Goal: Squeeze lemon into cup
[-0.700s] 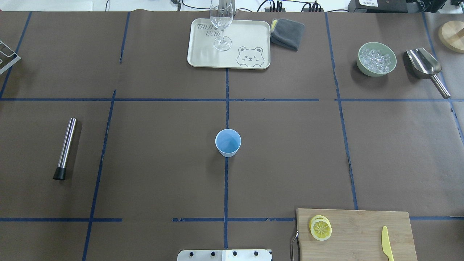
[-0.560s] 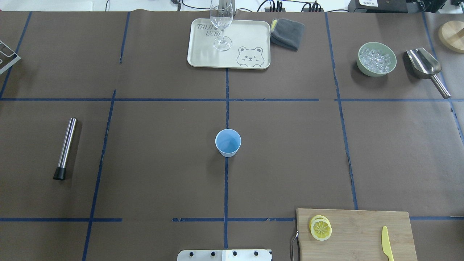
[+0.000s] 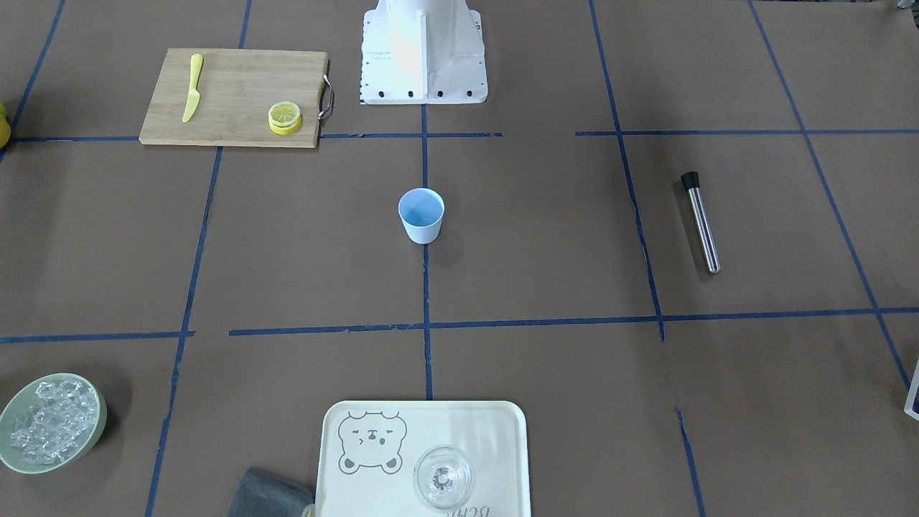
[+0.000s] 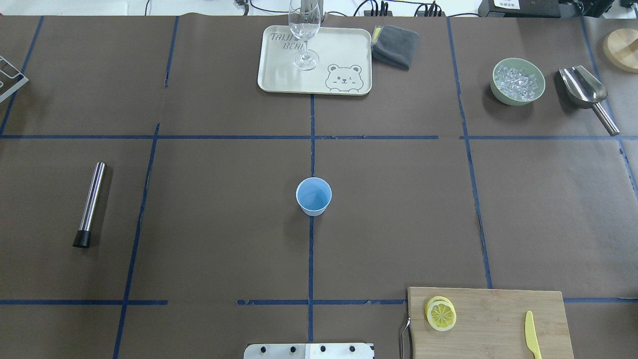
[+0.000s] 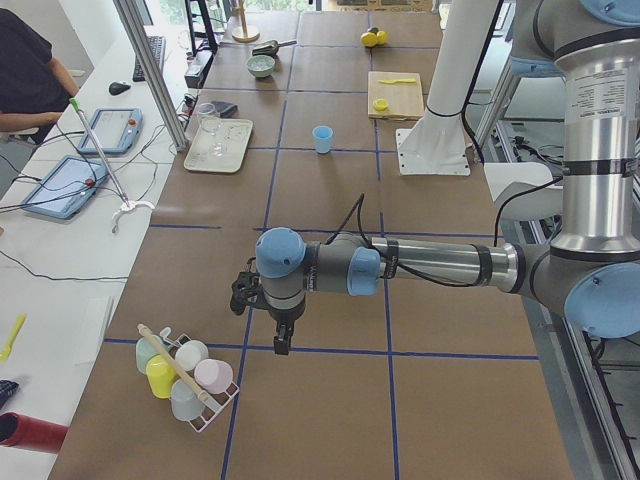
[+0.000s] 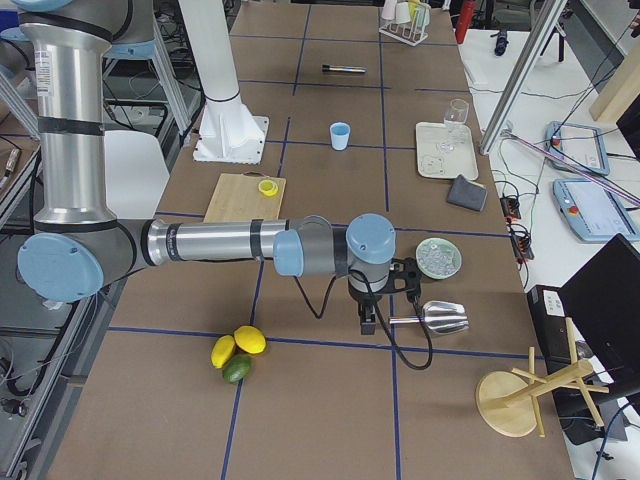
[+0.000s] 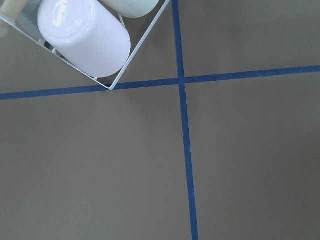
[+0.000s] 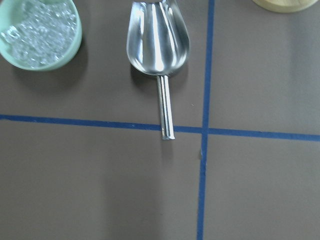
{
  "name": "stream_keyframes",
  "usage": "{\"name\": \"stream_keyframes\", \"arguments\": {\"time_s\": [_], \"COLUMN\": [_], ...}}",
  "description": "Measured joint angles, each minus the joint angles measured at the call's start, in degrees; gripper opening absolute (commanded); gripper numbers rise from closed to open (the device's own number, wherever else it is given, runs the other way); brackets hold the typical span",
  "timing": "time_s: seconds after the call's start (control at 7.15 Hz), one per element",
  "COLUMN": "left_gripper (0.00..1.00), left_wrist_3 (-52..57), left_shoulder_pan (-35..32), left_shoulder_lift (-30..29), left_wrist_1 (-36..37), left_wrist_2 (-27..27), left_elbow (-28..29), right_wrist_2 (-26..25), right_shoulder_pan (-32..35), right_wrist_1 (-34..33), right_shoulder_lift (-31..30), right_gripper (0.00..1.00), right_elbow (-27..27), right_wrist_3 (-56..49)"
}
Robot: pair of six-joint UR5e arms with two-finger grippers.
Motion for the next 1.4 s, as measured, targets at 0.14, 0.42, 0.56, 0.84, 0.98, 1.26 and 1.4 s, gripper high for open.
{"name": "stream_keyframes", "arguments": {"time_s": [0.14,0.42,0.56,0.84,0.98,1.26,1.4], "left_gripper": [1.00,1.00,1.00,1.00,1.00,1.00,1.00], "left_wrist_3": [0.0,0.0,0.1,-0.1,-0.2,-2.6,-4.0], "left_shoulder_pan": [0.0,0.1,0.5,2.1,2.9,4.3,5.1], "left_shoulder_lift": [0.0,-0.4,-0.9,-1.3,-1.4,-1.6,-1.6], "left_wrist_1": [0.0,-0.2,-1.1,-3.9,-4.4,-5.3,-6.5], "left_wrist_2": [-0.1,0.1,0.3,0.3,0.3,0.3,0.3], "left_elbow": [-0.6,-2.9,-3.9,-4.6,-4.5,-4.6,-4.6], "right_wrist_2": [0.5,2.1,1.1,-6.4,-11.0,-21.4,-28.4], "right_shoulder_pan": [-1.1,-5.7,-9.9,-23.5,-30.4,-45.4,-54.4], "right_wrist_1": [-0.1,0.2,0.5,3.2,6.2,8.9,9.2], "right_shoulder_lift": [0.8,0.7,0.6,0.4,-0.1,-1.9,-2.3], "right_gripper": [1.00,1.00,1.00,1.00,1.00,1.00,1.00], "right_elbow": [2.4,7.9,12.4,21.7,24.3,29.7,31.8], "right_wrist_3": [3.3,9.7,17.1,37.0,45.5,59.8,66.7]}}
